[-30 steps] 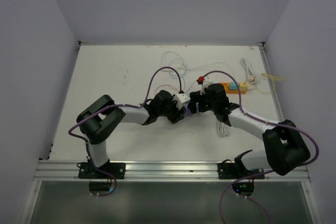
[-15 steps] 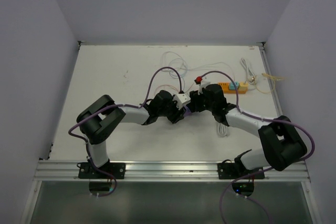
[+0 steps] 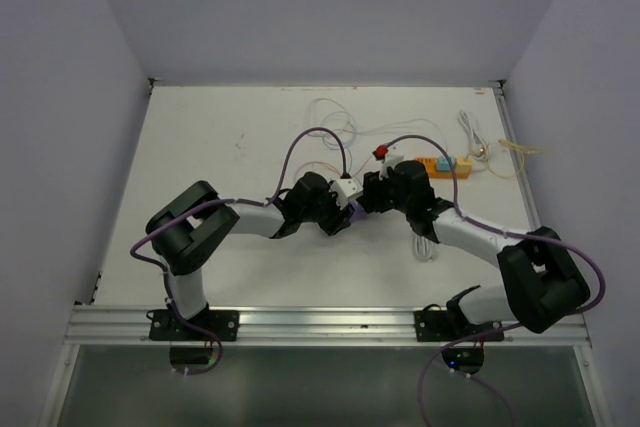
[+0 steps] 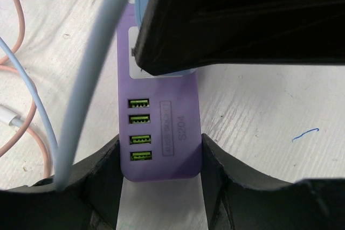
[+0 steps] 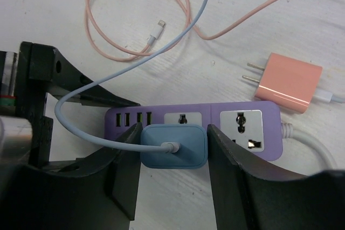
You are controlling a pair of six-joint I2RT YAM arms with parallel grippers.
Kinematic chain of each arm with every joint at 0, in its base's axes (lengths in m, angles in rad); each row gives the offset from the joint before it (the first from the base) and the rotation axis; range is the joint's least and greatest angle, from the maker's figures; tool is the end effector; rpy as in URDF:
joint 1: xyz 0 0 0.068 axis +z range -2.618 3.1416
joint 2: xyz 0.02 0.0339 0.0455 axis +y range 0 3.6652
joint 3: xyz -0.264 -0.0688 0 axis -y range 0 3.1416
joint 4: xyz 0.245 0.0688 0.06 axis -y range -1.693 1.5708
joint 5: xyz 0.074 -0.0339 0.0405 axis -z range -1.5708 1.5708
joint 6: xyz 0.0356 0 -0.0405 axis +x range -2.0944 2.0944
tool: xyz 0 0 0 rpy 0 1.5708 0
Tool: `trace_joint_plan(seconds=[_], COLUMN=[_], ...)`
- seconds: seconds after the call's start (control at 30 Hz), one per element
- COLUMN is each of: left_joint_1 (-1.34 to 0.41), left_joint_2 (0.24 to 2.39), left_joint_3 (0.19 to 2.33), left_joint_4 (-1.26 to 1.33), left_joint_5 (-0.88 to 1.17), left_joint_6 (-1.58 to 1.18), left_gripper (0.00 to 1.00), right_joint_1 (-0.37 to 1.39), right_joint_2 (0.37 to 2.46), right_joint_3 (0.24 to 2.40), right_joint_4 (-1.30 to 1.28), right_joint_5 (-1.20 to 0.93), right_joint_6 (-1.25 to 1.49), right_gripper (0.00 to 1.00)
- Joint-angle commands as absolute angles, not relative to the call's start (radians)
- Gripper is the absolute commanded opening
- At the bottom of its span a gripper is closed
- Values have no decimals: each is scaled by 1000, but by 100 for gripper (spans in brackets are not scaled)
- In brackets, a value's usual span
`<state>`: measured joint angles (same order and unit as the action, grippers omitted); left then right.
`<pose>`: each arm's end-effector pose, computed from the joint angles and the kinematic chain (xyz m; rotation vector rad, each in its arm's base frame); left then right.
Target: Pull the plug off the socket
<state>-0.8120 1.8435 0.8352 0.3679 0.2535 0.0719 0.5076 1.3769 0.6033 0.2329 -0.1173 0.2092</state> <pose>0.2409 -0.2670 0.1277 1.1023 1.9901 -0.6819 0.2427 0.1398 0.1880 -0.3912 2.1207 0.5464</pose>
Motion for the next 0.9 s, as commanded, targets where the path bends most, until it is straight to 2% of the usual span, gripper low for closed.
trace_joint_plan(seconds=[0.0,0.17,0.43,0.63,0.87], left_joint_1=[-821,-821,-821,-821,-822], left_joint_2=[1920,1928,1914,1921,1919], left_joint_3=[782,788,779,784,781], left_joint_4=[103,98,104,101,103], left_joint_5=[276,281,272,270,270], left_joint_6=[38,40,35,35,35], left_gripper=[0,0,0,0,0], right_joint_1=[514,515,514,496,469], right_joint_2=[1318,1316,1287,1319,1517], right_joint_3=[614,620,624,725,974], right_joint_4=[270,279,230,143,-23], right_joint_5=[-161,-175,-17,69,115], right_joint_6=[242,262,252,245,275], right_gripper=[0,0,0,0,0])
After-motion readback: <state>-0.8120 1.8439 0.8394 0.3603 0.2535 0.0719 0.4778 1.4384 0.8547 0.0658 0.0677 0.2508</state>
